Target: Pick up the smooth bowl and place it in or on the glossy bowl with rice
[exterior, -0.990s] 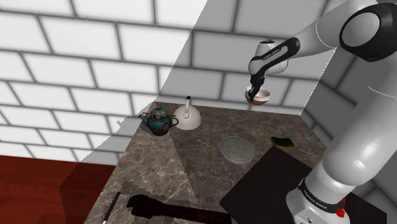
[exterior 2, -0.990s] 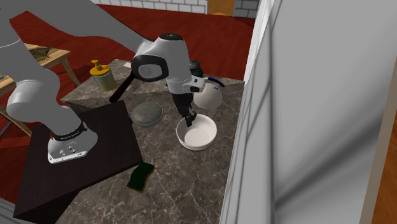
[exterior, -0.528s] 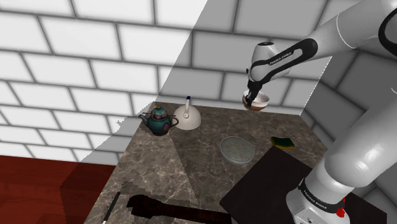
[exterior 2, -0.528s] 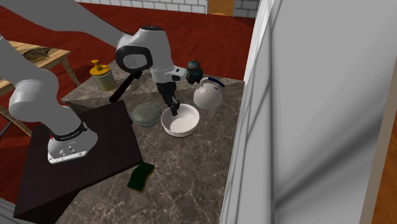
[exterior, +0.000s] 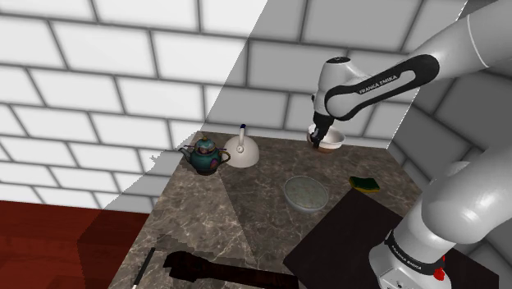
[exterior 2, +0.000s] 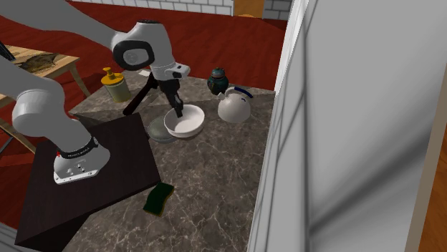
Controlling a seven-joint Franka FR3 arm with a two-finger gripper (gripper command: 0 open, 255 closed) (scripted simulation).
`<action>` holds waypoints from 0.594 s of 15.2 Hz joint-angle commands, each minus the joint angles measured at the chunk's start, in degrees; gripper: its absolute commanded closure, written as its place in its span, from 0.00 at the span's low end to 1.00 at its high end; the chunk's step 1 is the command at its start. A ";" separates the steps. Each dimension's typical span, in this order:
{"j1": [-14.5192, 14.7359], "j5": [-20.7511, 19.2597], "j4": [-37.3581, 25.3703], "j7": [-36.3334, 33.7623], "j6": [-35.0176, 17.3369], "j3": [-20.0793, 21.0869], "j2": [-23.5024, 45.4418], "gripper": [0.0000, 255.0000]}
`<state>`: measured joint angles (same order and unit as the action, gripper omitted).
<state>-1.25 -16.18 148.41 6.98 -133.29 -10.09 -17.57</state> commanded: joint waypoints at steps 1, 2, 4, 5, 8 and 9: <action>1.18 0.34 2.16 -3.08 0.76 2.11 -2.41 1.00; 1.82 0.67 3.07 -4.48 1.23 3.17 -3.53 1.00; 3.21 1.56 4.67 -7.25 2.22 5.34 -5.61 1.00; 3.97 2.09 5.37 -8.63 2.72 6.44 -6.57 1.00; 6.48 4.02 7.03 -12.79 4.27 9.80 -9.05 1.00; 7.38 4.75 7.43 -14.18 4.79 10.93 -9.73 1.00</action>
<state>5.18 -12.19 154.80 -5.60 -129.07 -0.39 -25.94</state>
